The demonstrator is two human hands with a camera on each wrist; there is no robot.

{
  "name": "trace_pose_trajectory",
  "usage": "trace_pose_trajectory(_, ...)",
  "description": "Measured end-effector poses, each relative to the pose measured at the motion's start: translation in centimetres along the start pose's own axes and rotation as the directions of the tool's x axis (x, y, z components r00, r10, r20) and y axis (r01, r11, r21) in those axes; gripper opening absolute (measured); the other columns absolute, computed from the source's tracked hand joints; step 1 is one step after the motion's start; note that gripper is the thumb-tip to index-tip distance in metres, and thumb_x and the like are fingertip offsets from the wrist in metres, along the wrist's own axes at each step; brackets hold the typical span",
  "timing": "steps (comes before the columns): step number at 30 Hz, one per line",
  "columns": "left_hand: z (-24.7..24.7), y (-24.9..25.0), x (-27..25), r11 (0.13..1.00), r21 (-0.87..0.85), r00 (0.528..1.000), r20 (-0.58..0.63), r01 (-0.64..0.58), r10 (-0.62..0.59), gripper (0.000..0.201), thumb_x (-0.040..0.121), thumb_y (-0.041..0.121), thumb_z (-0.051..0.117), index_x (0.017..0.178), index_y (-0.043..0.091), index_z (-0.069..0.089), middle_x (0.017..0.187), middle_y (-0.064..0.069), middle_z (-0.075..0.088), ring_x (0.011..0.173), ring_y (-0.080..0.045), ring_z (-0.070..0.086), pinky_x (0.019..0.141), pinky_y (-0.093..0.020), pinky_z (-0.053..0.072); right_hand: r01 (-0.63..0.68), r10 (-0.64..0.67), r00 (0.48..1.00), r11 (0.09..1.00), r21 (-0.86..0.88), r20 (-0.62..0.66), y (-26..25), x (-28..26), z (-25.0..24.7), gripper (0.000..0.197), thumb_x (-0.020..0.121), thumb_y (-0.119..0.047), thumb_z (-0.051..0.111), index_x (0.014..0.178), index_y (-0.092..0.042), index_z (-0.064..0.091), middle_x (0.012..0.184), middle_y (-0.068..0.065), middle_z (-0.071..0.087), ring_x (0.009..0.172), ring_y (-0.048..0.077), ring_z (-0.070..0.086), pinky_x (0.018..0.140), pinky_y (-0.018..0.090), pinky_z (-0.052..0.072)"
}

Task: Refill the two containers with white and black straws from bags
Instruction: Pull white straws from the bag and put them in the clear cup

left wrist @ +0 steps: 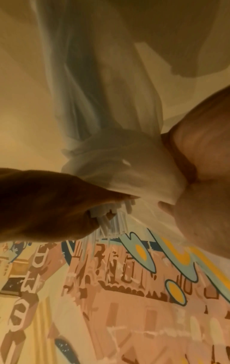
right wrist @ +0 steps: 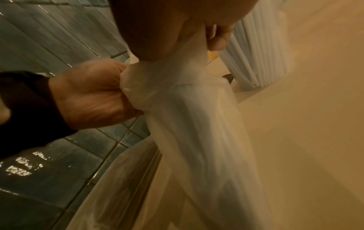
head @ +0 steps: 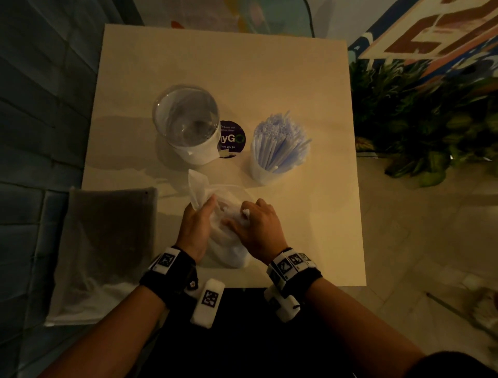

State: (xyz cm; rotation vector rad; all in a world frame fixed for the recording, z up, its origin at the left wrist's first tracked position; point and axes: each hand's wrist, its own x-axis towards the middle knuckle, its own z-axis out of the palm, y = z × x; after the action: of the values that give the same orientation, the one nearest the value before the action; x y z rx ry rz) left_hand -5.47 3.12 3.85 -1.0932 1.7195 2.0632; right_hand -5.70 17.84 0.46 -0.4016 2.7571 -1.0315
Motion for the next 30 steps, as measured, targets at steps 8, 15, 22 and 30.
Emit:
trace_pose_trajectory(8,0.6,0.9,-1.1,0.937,0.304,0.984,0.087,-0.174,0.154,0.02,0.1,0.029,0.051,0.09,0.022,0.066,0.094,0.009,0.068,0.086,0.004,0.061,0.077,-0.019,0.047,0.096,-0.101,0.992,0.994,-0.058,-0.08,0.4,0.3,-1.6,0.027,0.097,-0.032,0.049,0.077,-0.013,0.053,0.072,0.003,0.054,0.074,0.026,0.045,0.066,0.044,0.038)
trace_pose_trajectory(15,0.6,1.2,-1.2,0.961,0.204,0.982,0.087,-0.185,0.171,0.034,0.102,0.031,0.047,0.133,0.02,0.054,0.116,0.009,0.064,0.098,0.007,0.059,0.073,-0.009,0.043,0.087,-0.079,0.994,0.99,-0.111,0.077,-0.3,0.4,-2.3,0.049,0.088,-0.066,0.052,0.098,-0.018,0.056,0.091,-0.002,0.059,0.083,0.021,0.045,0.076,0.036,0.036)
trace_pose_trajectory(22,0.4,0.9,-1.6,0.948,0.237,0.977,0.073,-0.214,0.202,0.04,0.102,0.032,0.046,0.14,0.018,0.049,0.132,-0.003,0.06,0.121,-0.016,0.056,0.103,-0.033,0.045,0.204,-0.216,0.974,0.968,-0.149,-0.068,-0.4,0.2,-0.8,0.027,0.099,-0.039,0.054,0.092,-0.015,0.066,0.081,0.001,0.059,0.075,0.024,0.046,0.067,0.04,0.038)
trace_pose_trajectory(30,0.4,0.9,-1.4,0.839,0.425,0.941,0.143,-0.339,0.307,0.049,0.102,0.031,0.044,0.148,0.016,0.035,0.145,0.001,0.047,0.131,-0.013,0.045,0.108,-0.024,0.039,0.021,0.036,0.966,0.976,0.218,-0.255,-1.1,-0.1,-2.7,0.025,0.092,-0.029,0.05,0.083,-0.007,0.058,0.082,0.008,0.058,0.077,0.03,0.052,0.073,0.046,0.043)
